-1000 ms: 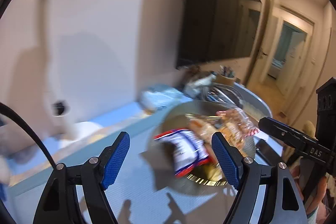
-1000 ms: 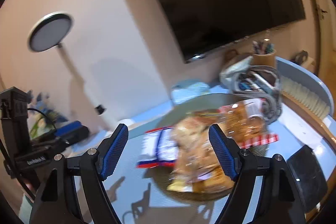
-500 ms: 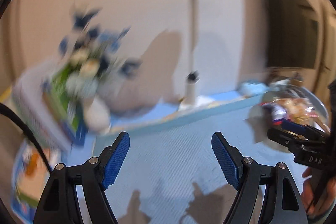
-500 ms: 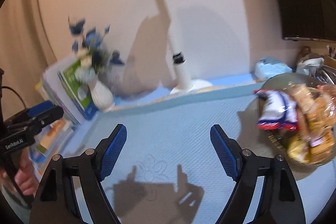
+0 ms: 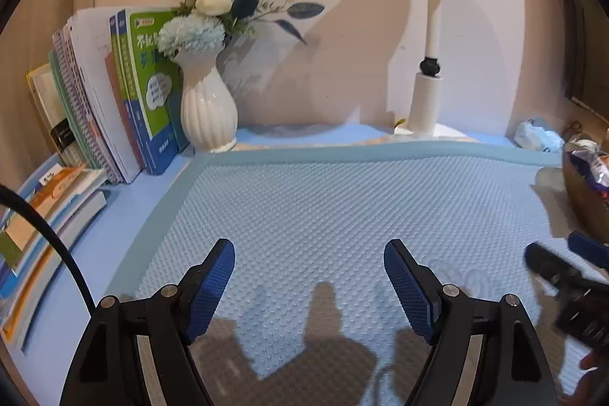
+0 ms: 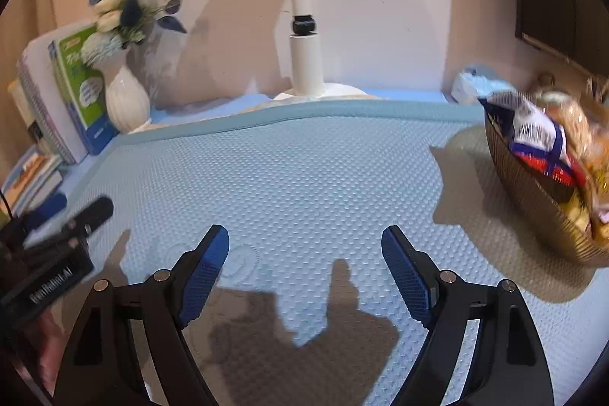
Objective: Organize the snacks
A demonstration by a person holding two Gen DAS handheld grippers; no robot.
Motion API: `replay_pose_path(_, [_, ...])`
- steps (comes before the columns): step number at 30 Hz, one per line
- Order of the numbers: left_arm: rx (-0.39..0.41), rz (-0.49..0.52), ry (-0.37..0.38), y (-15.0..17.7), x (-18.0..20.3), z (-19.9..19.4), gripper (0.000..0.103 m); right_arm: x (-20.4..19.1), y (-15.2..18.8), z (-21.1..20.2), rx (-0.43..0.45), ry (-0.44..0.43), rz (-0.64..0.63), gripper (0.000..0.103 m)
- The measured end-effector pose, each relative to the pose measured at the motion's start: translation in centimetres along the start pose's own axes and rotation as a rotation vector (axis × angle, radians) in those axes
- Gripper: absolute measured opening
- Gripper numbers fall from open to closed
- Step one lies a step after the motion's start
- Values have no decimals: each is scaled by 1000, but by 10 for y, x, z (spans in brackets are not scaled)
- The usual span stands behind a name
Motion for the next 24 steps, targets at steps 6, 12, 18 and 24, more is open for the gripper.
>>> replay_pose_path(6, [-13, 29, 28, 2, 6, 4, 88, 2, 6, 13, -62, 47, 8, 84])
replay_pose_path(12, [-1, 34, 23, 3, 8, 2, 89, -5, 7, 11, -49, 114, -43, 87])
replay_pose_path(18, [-9, 20, 24, 3, 5, 3, 94, -4, 8, 10, -63, 144, -41, 90])
replay_pose_path(24, [-1, 31, 31, 3, 7, 1, 103, 7, 16, 11, -118, 129, 38, 90])
Point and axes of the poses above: each gripper's, at about its wrist camera, not at the fingertips, and z roughly the way its jaws point, x to its right, y to its underside, the point moved 6 cm from there along z, roughly the way its jaws point, and after that the axes turned 3 degrees about -y, right-handed, at the moved point
